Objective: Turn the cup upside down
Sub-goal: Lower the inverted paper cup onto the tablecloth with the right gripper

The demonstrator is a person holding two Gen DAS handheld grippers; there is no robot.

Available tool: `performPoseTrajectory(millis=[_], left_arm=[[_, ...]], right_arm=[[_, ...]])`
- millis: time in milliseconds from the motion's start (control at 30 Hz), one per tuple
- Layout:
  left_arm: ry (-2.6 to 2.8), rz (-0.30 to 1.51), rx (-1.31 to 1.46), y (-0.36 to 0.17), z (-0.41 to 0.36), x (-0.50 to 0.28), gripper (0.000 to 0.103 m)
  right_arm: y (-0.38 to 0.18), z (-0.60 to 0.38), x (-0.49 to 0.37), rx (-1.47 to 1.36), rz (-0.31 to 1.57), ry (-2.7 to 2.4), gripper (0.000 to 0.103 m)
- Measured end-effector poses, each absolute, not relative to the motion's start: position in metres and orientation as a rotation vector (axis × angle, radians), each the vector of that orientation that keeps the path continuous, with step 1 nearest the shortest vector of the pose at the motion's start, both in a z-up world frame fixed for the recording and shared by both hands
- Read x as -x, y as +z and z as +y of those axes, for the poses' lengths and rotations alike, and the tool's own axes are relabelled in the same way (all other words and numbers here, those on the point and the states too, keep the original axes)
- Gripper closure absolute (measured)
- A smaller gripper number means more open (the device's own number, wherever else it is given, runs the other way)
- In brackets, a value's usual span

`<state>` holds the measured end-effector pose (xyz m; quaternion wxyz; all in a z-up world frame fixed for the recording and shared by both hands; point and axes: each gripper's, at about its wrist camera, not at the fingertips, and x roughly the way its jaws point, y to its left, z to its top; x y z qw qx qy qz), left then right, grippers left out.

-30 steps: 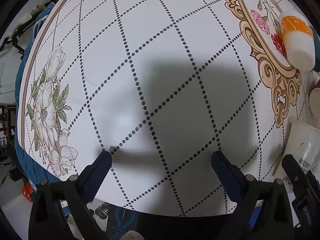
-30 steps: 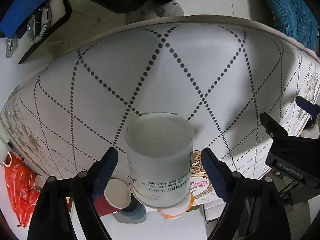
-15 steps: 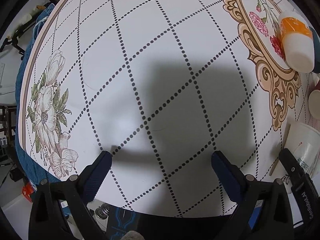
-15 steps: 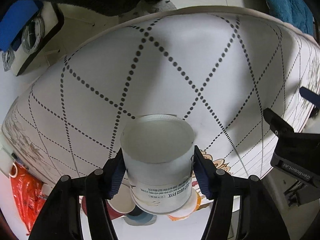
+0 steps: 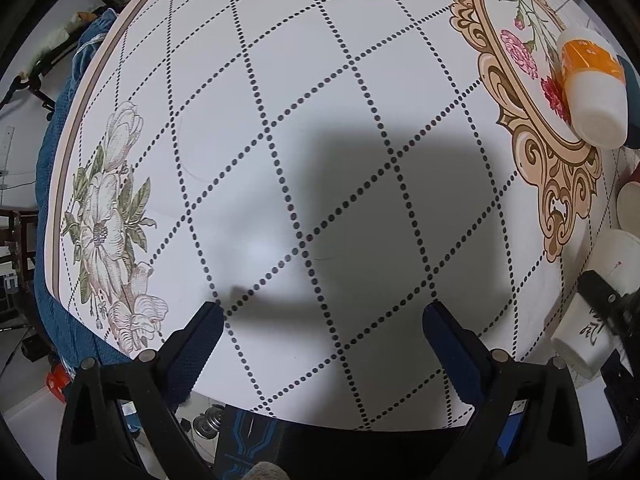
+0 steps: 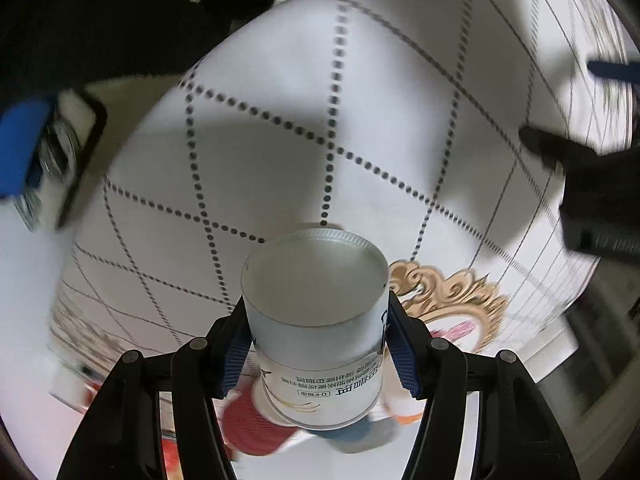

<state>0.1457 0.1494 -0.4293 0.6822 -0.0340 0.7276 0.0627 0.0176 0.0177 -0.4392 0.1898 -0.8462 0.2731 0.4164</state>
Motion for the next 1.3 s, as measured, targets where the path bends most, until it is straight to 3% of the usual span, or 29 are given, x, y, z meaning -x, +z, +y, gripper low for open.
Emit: performPoseTrajectory(millis=[433,767,1000,1300], left_arm=[[0.155,1.624,0.062,-0.419,0.172,-0.146,0.001],[0.148,1.625,0.048,-0.411,0.178,-0.153,0.001],[0.135,1.622,0.033,-0.407,0.163,-0.156,0.001],[0.125,1.623,0.018,-0.413,0.14,-0.163,0.001]], right_arm=[[-0.431,0.05,-0.084,1.882,1.414,1.007,0.039],[-0.432,0.053,-0.17,1.25,1.911,0.697,0.039],[-0.433,0.043,-0.205,0.903,2.079,0.565,0.039],[-0.424,0.027,-0.259,0.59,2.138,0.469,0.039]])
